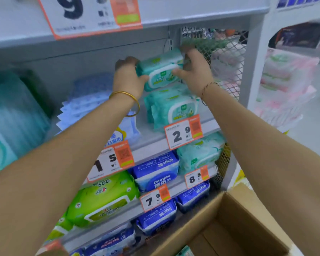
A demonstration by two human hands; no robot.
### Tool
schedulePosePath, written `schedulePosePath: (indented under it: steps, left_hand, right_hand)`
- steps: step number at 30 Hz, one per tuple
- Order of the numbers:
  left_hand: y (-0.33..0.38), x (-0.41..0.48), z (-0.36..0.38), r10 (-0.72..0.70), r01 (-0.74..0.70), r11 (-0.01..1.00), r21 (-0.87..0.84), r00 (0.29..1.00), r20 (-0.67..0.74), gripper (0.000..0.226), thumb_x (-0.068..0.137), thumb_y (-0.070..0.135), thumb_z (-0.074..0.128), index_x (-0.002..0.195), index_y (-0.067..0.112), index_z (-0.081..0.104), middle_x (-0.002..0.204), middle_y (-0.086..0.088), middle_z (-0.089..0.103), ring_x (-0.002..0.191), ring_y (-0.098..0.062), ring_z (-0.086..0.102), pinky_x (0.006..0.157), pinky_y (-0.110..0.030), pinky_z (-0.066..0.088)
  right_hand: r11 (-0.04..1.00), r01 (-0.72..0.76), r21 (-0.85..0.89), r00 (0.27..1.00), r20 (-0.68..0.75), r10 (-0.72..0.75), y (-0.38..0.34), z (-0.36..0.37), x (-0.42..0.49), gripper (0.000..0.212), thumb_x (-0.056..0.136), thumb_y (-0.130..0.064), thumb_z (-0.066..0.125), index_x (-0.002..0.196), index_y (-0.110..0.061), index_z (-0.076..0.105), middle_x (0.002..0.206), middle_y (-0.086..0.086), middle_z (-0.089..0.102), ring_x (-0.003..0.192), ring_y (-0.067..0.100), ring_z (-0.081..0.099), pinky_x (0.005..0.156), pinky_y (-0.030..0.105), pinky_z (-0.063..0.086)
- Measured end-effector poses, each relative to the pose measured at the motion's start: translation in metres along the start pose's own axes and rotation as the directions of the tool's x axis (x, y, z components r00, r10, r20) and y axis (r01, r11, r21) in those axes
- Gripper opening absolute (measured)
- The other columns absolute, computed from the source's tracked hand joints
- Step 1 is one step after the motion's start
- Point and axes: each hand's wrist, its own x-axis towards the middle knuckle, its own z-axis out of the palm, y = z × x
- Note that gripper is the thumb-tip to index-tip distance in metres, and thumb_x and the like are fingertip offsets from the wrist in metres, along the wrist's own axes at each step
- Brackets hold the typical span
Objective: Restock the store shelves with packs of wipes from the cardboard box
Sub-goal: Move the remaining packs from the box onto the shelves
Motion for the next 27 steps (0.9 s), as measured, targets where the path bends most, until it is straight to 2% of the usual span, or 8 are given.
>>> schedulePosePath:
  steps: [4, 8, 13, 18, 20, 22, 24, 27]
  left_hand:
    - [-0.003, 0.002, 0.008, -0.066, 0.054, 0.996, 0.070, 0.983, 0.174, 0.041, 0.081, 0.004, 0.061, 0.121, 0.002, 0.054, 0.121, -0.023, 0.059, 0.111, -0.034, 0.057, 0.090, -0.031, 0.042]
    - [0.000, -0.001, 0.010, -0.032, -0.058, 0.968, 0.244, 0.936, 0.350, 0.033, 0.087, -0.002, 0.051, 0.119, 0.000, 0.059, 0.125, -0.022, 0.058, 0.117, -0.035, 0.054, 0.097, -0.034, 0.039]
    - [0.008, -0.002, -0.005, -0.013, -0.147, 0.937, 0.317, 0.893, 0.451, 0.038, 0.087, -0.007, 0.046, 0.124, 0.000, 0.057, 0.129, -0.023, 0.055, 0.118, -0.036, 0.054, 0.096, -0.034, 0.041]
    - [0.016, -0.042, -0.030, 0.159, -0.235, 0.928, 0.290, 0.952, 0.262, 0.039, 0.083, -0.005, 0.041, 0.119, 0.002, 0.054, 0.117, -0.026, 0.057, 0.110, -0.042, 0.054, 0.093, -0.046, 0.044]
    - [0.024, -0.084, -0.041, 0.301, -0.309, 0.943, 0.121, 0.950, 0.080, 0.038, 0.081, 0.000, 0.038, 0.114, 0.005, 0.057, 0.113, -0.021, 0.060, 0.107, -0.038, 0.056, 0.090, -0.048, 0.045]
    - [0.028, -0.145, -0.046, 0.338, -0.335, 0.940, -0.062, 0.941, 0.033, 0.038, 0.082, 0.004, 0.041, 0.114, 0.011, 0.058, 0.113, -0.012, 0.062, 0.106, -0.031, 0.057, 0.089, -0.044, 0.046]
    - [0.023, -0.208, -0.037, 0.341, -0.321, 0.939, -0.126, 0.922, 0.186, 0.036, 0.084, 0.009, 0.043, 0.116, 0.018, 0.058, 0.115, -0.006, 0.062, 0.107, -0.027, 0.057, 0.086, -0.042, 0.048]
    - [-0.007, -0.275, 0.000, 0.273, -0.299, 0.953, -0.048, 0.780, 0.563, 0.032, 0.089, 0.015, 0.043, 0.118, 0.023, 0.055, 0.120, -0.002, 0.056, 0.114, -0.024, 0.053, 0.084, -0.043, 0.048]
  right_hand:
    - [0.966, -0.073, -0.249, 0.967, 0.217, 0.130, 0.008, 0.008, 0.011, 0.046, 0.090, -0.019, 0.058, 0.133, -0.006, 0.045, 0.118, 0.013, 0.054, 0.107, 0.021, 0.051, 0.080, 0.021, 0.034]
    - [0.904, -0.135, -0.407, 0.898, 0.335, 0.285, 0.008, 0.015, 0.016, 0.018, 0.094, -0.016, 0.041, 0.093, -0.003, 0.053, 0.095, 0.014, 0.049, 0.091, 0.025, 0.049, 0.073, 0.026, 0.034]
    - [0.863, -0.111, -0.494, 0.900, 0.318, 0.297, 0.003, 0.017, 0.015, 0.027, 0.096, -0.017, 0.036, 0.111, -0.002, 0.053, 0.122, 0.019, 0.055, 0.114, 0.031, 0.052, 0.084, 0.030, 0.040]
    - [0.874, -0.095, -0.476, 0.973, 0.141, 0.183, -0.015, -0.010, -0.025, 0.038, 0.095, -0.021, 0.040, 0.129, -0.005, 0.046, 0.124, 0.019, 0.057, 0.114, 0.035, 0.052, 0.094, 0.041, 0.046]
    - [0.896, 0.000, -0.443, 1.000, 0.013, 0.007, -0.023, -0.023, -0.068, 0.038, 0.091, -0.019, 0.044, 0.126, -0.008, 0.051, 0.120, 0.014, 0.060, 0.113, 0.035, 0.051, 0.094, 0.043, 0.044]
    - [0.938, 0.049, -0.343, 0.981, -0.158, -0.109, -0.029, -0.029, -0.127, 0.035, 0.085, -0.017, 0.047, 0.117, -0.011, 0.056, 0.109, 0.007, 0.064, 0.103, 0.031, 0.055, 0.089, 0.040, 0.042]
    - [0.979, 0.028, -0.203, 0.967, -0.243, -0.078, -0.028, -0.019, -0.190, 0.030, 0.081, -0.014, 0.049, 0.109, -0.013, 0.060, 0.096, 0.002, 0.066, 0.090, 0.028, 0.058, 0.080, 0.038, 0.045]
    - [0.977, -0.156, -0.146, 0.986, -0.079, 0.146, 0.002, 0.020, -0.267, 0.025, 0.082, -0.013, 0.051, 0.104, -0.015, 0.062, 0.090, 0.002, 0.065, 0.083, 0.025, 0.060, 0.072, 0.036, 0.049]
